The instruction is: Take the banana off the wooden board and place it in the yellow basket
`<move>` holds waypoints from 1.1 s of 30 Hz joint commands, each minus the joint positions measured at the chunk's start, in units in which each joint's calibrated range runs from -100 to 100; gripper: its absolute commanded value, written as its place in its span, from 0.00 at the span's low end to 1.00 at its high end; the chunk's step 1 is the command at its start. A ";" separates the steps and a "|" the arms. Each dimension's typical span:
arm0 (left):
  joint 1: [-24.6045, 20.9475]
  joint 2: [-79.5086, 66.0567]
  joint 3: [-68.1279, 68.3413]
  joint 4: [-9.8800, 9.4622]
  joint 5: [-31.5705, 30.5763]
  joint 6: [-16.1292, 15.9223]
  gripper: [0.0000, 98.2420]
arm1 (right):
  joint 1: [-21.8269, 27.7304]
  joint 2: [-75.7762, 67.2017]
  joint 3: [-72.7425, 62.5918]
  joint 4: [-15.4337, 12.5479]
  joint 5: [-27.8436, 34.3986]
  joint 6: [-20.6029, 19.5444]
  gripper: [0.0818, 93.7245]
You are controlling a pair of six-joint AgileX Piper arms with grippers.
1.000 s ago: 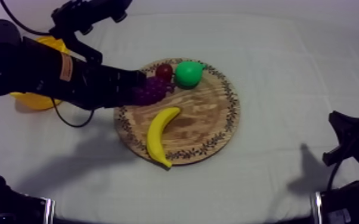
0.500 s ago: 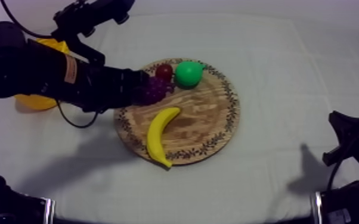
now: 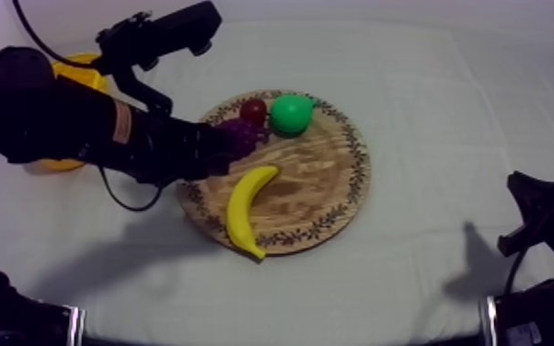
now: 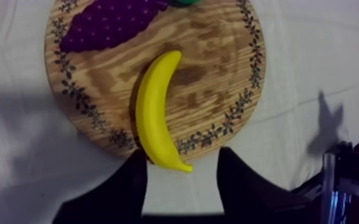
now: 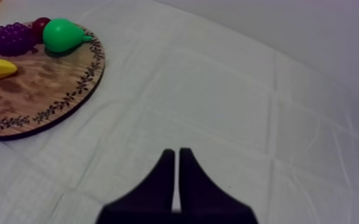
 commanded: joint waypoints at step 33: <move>-0.64 28.25 -13.36 5.16 9.19 -2.64 0.49 | 0.00 -0.04 -0.03 -0.02 -0.01 -0.02 0.00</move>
